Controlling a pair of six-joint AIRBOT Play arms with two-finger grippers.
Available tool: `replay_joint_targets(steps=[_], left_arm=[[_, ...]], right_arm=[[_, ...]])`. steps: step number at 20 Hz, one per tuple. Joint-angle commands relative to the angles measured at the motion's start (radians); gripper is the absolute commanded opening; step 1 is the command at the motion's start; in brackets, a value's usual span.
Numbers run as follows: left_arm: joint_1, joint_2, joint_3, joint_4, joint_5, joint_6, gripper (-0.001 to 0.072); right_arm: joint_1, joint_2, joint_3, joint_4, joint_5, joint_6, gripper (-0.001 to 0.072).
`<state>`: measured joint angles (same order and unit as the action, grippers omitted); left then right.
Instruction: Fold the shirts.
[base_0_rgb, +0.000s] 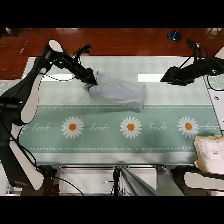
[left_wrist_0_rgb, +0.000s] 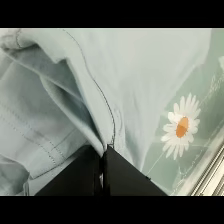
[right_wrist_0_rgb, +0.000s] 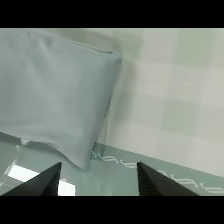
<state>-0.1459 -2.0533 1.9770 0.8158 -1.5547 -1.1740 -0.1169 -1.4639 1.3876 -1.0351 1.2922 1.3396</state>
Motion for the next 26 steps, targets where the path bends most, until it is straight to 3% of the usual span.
replay_joint_targets(steps=[1,8,18,19,20,22,24,26], left_arm=[[0.011,0.005,0.047,0.000,-0.039,-0.018,0.0024],[0.010,0.004,0.047,0.000,-0.043,-0.017,0.0024],[0.010,0.004,0.048,0.000,-0.051,-0.017,0.0024],[0.010,0.004,0.048,0.000,-0.051,-0.017,0.0024],[0.010,0.004,0.048,0.000,-0.051,-0.017,0.0024],[0.010,0.004,0.048,0.000,-0.051,-0.016,0.0024],[0.014,0.004,0.048,0.000,-0.051,-0.015,0.0024],[0.027,0.005,0.048,0.000,-0.055,0.013,0.0024]], right_arm=[[0.000,-0.079,0.000,0.074,0.010,0.001,0.0550],[0.006,-0.272,0.000,0.254,0.019,0.003,0.0551],[0.183,-0.414,0.000,0.188,-0.108,0.126,0.0544],[0.191,-0.422,0.000,0.207,-0.118,0.122,0.0507],[0.203,-0.424,0.000,0.232,-0.137,0.114,0.0379],[0.215,-0.417,0.001,0.299,-0.174,0.080,0.0050],[0.215,-0.402,0.001,0.410,-0.175,-0.004,0.0020],[0.199,-0.351,0.001,0.459,-0.131,-0.025,0.0020]])
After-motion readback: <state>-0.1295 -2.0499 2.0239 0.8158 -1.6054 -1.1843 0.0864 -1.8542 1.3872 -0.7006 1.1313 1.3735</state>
